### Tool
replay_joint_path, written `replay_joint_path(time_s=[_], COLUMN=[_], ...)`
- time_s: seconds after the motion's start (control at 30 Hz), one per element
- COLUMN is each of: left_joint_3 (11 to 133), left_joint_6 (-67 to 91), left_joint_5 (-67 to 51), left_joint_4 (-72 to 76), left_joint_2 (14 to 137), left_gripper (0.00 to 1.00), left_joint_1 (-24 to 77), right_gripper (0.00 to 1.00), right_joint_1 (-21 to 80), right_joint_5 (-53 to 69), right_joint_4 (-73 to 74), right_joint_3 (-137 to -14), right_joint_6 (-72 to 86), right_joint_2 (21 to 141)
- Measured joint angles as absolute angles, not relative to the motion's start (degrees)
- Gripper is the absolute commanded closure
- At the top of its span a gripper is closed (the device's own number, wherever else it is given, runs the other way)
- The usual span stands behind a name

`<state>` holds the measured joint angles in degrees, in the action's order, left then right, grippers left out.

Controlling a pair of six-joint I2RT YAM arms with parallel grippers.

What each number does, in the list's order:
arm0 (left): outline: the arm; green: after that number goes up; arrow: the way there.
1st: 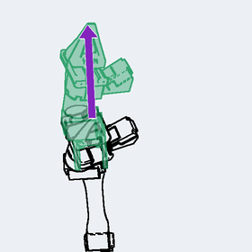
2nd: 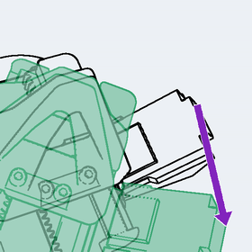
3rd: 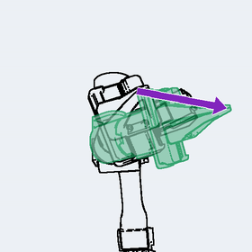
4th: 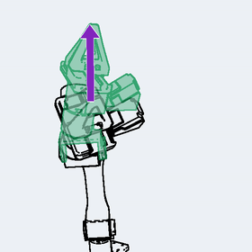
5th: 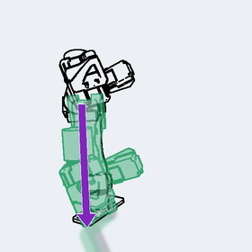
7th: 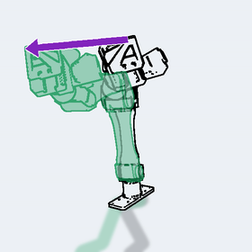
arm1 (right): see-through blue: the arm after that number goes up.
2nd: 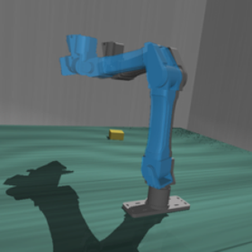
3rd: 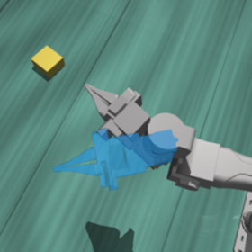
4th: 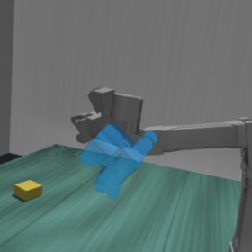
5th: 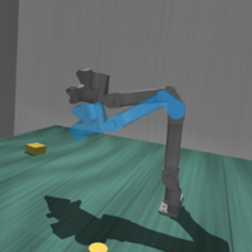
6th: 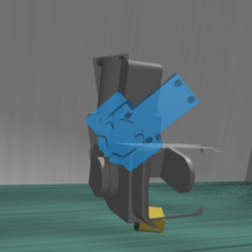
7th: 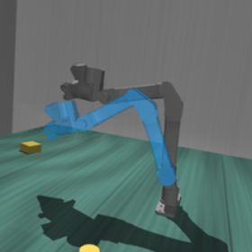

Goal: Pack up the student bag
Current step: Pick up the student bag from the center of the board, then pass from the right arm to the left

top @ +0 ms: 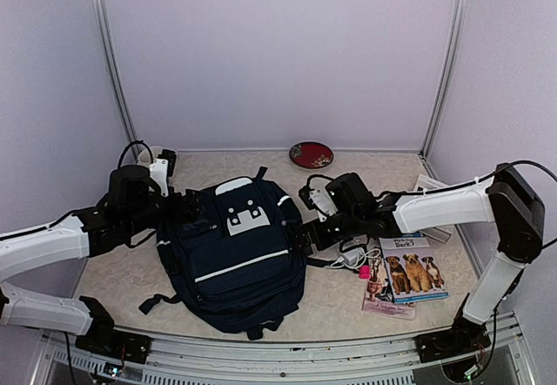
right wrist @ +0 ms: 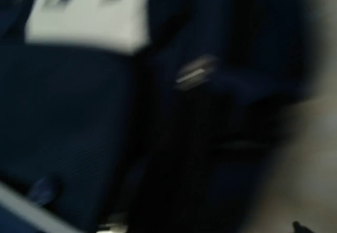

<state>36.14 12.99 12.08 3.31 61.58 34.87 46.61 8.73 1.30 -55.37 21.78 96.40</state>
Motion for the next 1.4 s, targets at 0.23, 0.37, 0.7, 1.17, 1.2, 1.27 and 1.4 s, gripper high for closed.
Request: replay_joint_path(time_s=[0.23, 0.37, 0.7, 1.17, 1.2, 1.27, 1.4], left_joint_3=[34.1, 34.1, 32.4, 35.0, 36.2, 39.4, 46.8], left_joint_6=[15.4, 16.3, 17.0, 16.9, 16.4, 15.0, 9.2], left_joint_5=[9.9, 8.6, -1.5, -8.4, -8.6, -8.4, -5.9], left_joint_4=[1.7, 1.6, 7.0, 7.2, 6.5, 4.6, 1.0], left_joint_2=[59.0, 59.0, 52.6, 58.0, 59.1, 61.2, 63.2], left_gripper=[0.01, 0.01, 0.01, 0.01, 0.01, 0.01, 0.01], left_joint_1=[34.9, 34.9, 34.9, 36.8, 36.8, 37.1, 40.9], right_gripper=[0.37, 0.88, 1.0, 1.0, 1.0, 1.0, 1.0], right_joint_1=[49.8, 49.5, 47.4, 43.8, 43.7, 43.5, 43.4], right_joint_5=[14.6, 17.7, 17.2, 15.4, 15.7, 16.6, 20.1], right_joint_4=[4.5, 4.9, 14.6, 24.4, 25.0, 26.3, 28.1], right_joint_3=[-59.1, -61.3, -66.6, -82.4, -83.6, -85.5, -88.6], right_joint_6=[23.7, 24.0, 18.0, 5.6, 4.8, 3.2, -1.0], right_joint_2=[104.6, 106.8, 103.4, 97.3, 97.3, 97.3, 97.1])
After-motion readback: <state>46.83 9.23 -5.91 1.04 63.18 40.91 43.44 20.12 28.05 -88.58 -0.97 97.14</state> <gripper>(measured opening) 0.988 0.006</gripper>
